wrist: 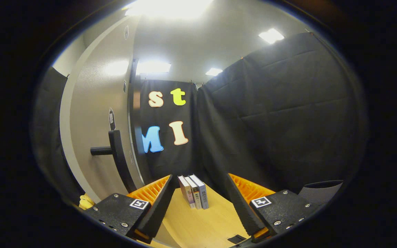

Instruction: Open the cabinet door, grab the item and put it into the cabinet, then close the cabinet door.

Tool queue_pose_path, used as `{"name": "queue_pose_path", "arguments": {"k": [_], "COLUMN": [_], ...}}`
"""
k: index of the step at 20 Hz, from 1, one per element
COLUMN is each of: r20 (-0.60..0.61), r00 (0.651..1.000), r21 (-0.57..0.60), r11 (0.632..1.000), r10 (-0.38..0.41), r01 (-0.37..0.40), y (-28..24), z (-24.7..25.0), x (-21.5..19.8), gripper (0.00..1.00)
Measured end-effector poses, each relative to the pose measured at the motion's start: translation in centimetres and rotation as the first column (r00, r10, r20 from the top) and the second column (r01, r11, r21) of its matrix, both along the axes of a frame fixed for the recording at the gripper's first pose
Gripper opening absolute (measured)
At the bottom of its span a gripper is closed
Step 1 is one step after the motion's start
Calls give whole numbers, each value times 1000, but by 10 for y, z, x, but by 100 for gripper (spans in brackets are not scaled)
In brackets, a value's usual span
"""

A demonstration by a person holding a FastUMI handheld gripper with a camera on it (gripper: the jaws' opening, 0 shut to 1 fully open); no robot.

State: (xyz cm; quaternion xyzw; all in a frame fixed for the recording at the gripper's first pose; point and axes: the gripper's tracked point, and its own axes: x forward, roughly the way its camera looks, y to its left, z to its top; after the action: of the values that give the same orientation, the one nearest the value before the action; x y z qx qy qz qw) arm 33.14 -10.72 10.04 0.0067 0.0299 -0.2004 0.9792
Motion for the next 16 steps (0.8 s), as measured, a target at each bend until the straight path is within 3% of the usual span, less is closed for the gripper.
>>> {"name": "queue_pose_path", "arguments": {"k": [5,11,16], "r20": [-10,-7,-9], "r00": [1000,999,991], "r21": [-56,-22,-6], "r11": [998,999,991], "r10": [8,50,135], "r01": [-9,-50,-135], "y": [9,34,78], "z": [-4,-9,-14], "x": [-3,-3,-1], "gripper": [92,92,91]}}
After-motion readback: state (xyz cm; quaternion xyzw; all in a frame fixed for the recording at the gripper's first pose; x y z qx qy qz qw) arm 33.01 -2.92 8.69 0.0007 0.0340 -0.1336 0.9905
